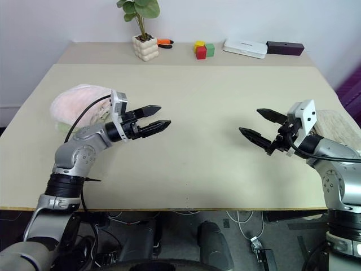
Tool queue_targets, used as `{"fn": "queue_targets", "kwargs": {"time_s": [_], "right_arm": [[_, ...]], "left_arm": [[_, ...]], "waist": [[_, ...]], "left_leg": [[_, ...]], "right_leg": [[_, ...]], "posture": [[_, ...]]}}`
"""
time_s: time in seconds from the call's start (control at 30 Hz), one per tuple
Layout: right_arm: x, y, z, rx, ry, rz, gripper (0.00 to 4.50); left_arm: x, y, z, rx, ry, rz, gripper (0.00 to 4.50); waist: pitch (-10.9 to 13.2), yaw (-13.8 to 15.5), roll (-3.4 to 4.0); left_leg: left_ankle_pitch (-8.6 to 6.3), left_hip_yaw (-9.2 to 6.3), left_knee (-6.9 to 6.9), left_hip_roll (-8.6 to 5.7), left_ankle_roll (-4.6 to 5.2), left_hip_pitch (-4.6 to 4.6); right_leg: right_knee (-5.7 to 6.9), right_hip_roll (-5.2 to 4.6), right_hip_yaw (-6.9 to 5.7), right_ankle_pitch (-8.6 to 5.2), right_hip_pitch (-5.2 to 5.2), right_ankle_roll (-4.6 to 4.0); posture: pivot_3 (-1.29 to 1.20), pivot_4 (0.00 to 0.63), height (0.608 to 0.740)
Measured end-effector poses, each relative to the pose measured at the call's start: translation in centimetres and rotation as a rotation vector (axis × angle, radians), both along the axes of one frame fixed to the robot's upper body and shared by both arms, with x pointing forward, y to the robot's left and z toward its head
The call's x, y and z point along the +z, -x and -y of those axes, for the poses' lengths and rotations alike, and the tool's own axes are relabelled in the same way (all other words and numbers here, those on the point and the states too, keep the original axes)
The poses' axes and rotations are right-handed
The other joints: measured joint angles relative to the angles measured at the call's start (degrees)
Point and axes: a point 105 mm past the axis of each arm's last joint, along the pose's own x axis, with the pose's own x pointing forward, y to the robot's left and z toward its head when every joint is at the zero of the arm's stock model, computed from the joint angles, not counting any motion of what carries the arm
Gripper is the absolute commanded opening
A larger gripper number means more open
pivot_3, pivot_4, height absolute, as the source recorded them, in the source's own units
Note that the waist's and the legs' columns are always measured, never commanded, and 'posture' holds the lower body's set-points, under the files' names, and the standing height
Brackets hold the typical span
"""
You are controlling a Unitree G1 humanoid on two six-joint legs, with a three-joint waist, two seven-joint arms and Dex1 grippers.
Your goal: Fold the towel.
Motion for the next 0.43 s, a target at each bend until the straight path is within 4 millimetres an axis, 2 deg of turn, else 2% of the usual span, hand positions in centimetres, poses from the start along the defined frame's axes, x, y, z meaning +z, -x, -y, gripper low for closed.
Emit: {"fn": "queue_targets", "kwargs": {"time_s": [0.13, 0.3, 0.43], "right_arm": [[-0.4, 0.3, 0.4, -0.012, 0.009, -0.018, 4.5], [0.4, 1.1, 0.9, -0.025, 0.045, -0.013, 4.5], [0.0, 1.2, 0.8, -0.019, 0.046, -0.043, 4.5]], "left_arm": [[-0.2, 0.0, 0.2, -0.001, 0.001, -0.004, 4.47], [-0.5, -0.5, -0.7, 0.04, -0.005, 0.003, 4.47], [-1.2, -0.2, -1.2, 0.065, -0.012, -0.008, 4.47]], "waist": [[0.0, 0.08, 0.0], [0.0, 0.02, 0.0], [0.0, -0.02, 0.01]], "left_leg": [[0.0, 0.0, 0.02, -0.01, 0.0, 0.0], [0.0, -0.02, 0.01, 0.0, 0.0, 0.0], [0.0, -0.01, 0.01, 0.0, 0.0, 0.0]], "right_leg": [[0.0, -0.01, 0.0, 0.0, 0.01, 0.01], [0.0, 0.01, -0.01, 0.0, 0.01, 0.0], [0.0, -0.01, 0.0, 0.0, 0.0, 0.0]], "posture": [[0.0, 0.15, 0.74], [0.0, 0.15, 0.74], [0.0, 0.15, 0.74]]}}
